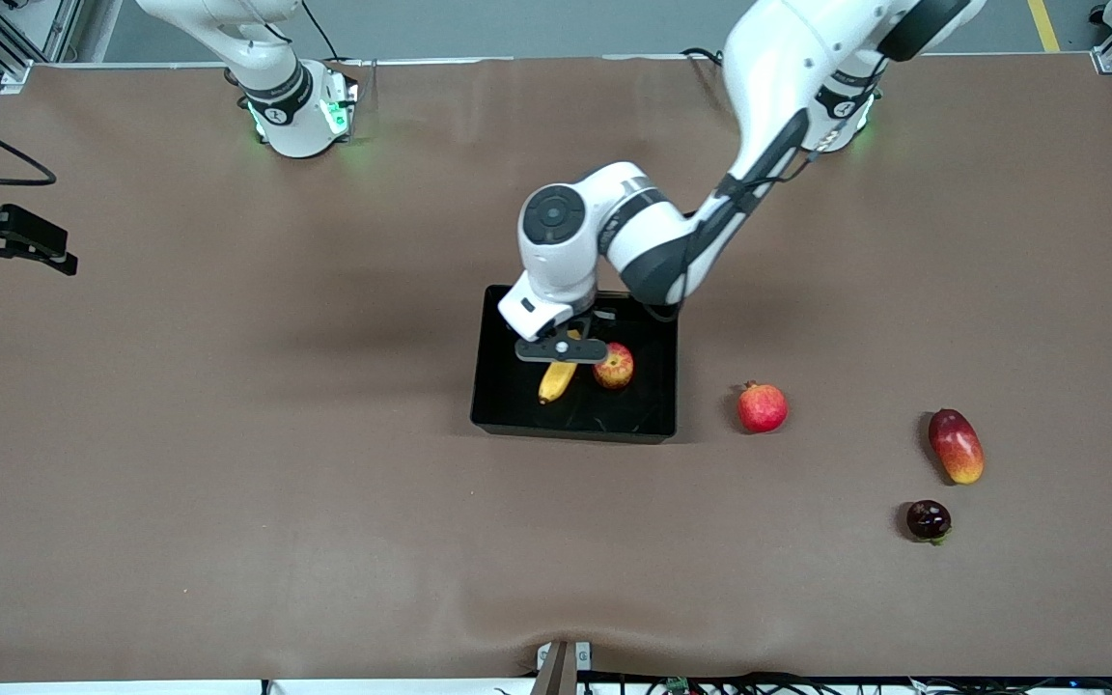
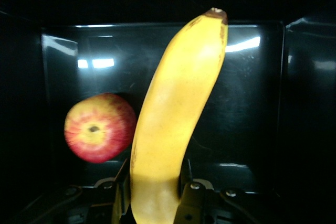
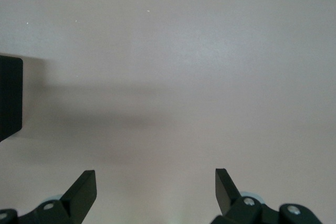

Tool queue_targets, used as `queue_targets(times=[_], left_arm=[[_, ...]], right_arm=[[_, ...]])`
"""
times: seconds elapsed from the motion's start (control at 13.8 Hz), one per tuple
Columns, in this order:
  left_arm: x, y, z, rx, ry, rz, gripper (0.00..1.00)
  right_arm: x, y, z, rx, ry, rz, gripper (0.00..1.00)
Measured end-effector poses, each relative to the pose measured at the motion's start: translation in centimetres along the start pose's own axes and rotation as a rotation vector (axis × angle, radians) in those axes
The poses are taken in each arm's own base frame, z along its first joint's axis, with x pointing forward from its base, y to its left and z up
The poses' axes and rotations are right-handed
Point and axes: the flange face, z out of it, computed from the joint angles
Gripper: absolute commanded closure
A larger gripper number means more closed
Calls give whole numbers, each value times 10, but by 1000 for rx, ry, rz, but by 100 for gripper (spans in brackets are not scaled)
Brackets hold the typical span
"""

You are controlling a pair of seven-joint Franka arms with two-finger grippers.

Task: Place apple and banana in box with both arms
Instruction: 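Lift the banana and carry it over the black tray with the left gripper, then lower the banana into the tray beside the apple and open the left gripper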

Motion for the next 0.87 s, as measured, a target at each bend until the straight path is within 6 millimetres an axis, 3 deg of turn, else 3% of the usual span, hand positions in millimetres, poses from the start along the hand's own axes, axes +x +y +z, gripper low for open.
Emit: queue_targets(times=[0.29,0.87], left_arm=[[6,6,16,-23,13,-4,100],[-5,25,66,-73,8,18,100]], right_arm=[[1,-6,-1,0,3,-11,0],[-2,-7,-2,2,-9,-13,0]])
